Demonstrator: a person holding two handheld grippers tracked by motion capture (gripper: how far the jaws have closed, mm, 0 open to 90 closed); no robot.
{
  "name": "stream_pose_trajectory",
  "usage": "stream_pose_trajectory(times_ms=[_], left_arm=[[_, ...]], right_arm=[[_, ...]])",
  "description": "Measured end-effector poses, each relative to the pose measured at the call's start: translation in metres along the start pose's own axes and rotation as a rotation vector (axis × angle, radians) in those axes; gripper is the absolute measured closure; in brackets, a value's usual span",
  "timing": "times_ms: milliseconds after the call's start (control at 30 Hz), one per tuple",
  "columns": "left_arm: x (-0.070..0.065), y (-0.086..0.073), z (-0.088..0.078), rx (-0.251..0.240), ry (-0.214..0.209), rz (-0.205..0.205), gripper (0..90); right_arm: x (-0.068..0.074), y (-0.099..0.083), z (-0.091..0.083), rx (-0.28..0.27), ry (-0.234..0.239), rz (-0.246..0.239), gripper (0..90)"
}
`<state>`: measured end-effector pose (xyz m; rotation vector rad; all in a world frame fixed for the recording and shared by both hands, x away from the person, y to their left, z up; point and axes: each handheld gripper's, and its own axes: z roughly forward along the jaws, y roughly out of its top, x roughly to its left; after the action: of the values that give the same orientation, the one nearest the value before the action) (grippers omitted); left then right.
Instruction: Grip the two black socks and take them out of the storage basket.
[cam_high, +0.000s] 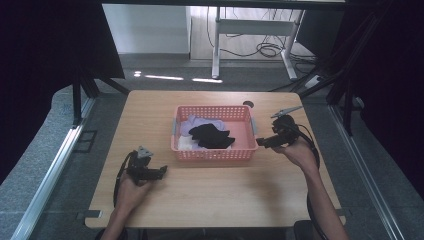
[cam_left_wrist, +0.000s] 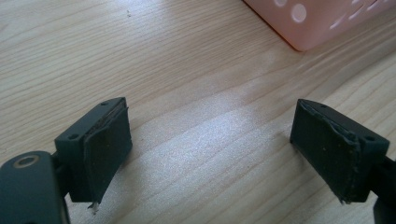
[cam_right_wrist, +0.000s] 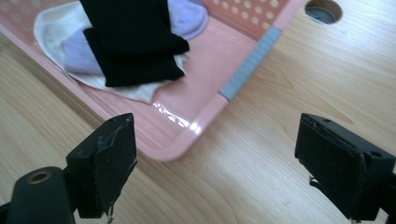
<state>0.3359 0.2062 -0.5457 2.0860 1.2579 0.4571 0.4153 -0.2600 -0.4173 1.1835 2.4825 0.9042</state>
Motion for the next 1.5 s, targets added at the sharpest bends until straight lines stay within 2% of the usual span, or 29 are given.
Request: stream_pose_trajectory(times_ms=[133, 333, 500, 633, 800, 967, 1100, 1167, 1233, 1300, 1333, 1400, 1433, 1500], left_arm=[[0.000, 0.000, 0.000, 0.000, 0.001, 0.000, 12.2], [0.000, 0.000, 0.000, 0.000, 0.000, 0.000, 12.2], [0.000, 0.000, 0.000, 0.000, -0.001, -0.001, 12.2], [0.000, 0.000, 0.000, 0.000, -0.001, -0.001, 12.2], [0.000, 0.000, 0.000, 0.001, -0.002, -0.001, 12.2], [0.000, 0.000, 0.000, 0.000, -0.003, -0.002, 12.1], [0.001, 0.000, 0.000, 0.002, -0.002, 0.000, 12.2], [0.001, 0.000, 0.000, 0.004, -0.003, 0.003, 12.2], [0.001, 0.000, 0.000, 0.000, -0.004, -0.002, 12.2], [0.001, 0.000, 0.000, -0.001, -0.005, -0.002, 12.2], [0.001, 0.000, 0.000, -0.004, -0.005, -0.006, 12.2], [0.001, 0.000, 0.000, -0.004, -0.006, -0.007, 12.1], [0.001, 0.000, 0.000, -0.005, -0.006, -0.007, 12.1], [0.001, 0.000, 0.000, -0.005, -0.008, -0.008, 12.2]], right_arm=[[0.007, 0.019, 0.008, 0.022, 0.023, -0.025, 13.3], [0.016, 0.039, 0.020, 0.040, 0.034, -0.028, 13.5], [0.029, 0.061, 0.041, 0.078, 0.054, -0.061, 16.7], [0.035, 0.069, 0.053, 0.104, 0.068, -0.089, 21.1], [0.047, 0.079, 0.077, 0.148, 0.104, -0.133, 26.7], [0.058, 0.085, 0.093, 0.169, 0.135, -0.162, 30.1], [0.069, 0.090, 0.109, 0.194, 0.162, -0.201, 30.0], [0.077, 0.095, 0.122, 0.207, 0.179, -0.218, 26.4], [0.079, 0.096, 0.125, 0.213, 0.175, -0.227, 25.2], [0.086, 0.099, 0.141, 0.238, 0.163, -0.242, 21.6], [0.086, 0.099, 0.141, 0.238, 0.163, -0.242, 21.6], [0.090, 0.101, 0.152, 0.266, 0.130, -0.265, 20.4], [0.093, 0.101, 0.156, 0.278, 0.117, -0.259, 20.7], [0.096, 0.102, 0.167, 0.293, 0.081, -0.291, 29.2]])
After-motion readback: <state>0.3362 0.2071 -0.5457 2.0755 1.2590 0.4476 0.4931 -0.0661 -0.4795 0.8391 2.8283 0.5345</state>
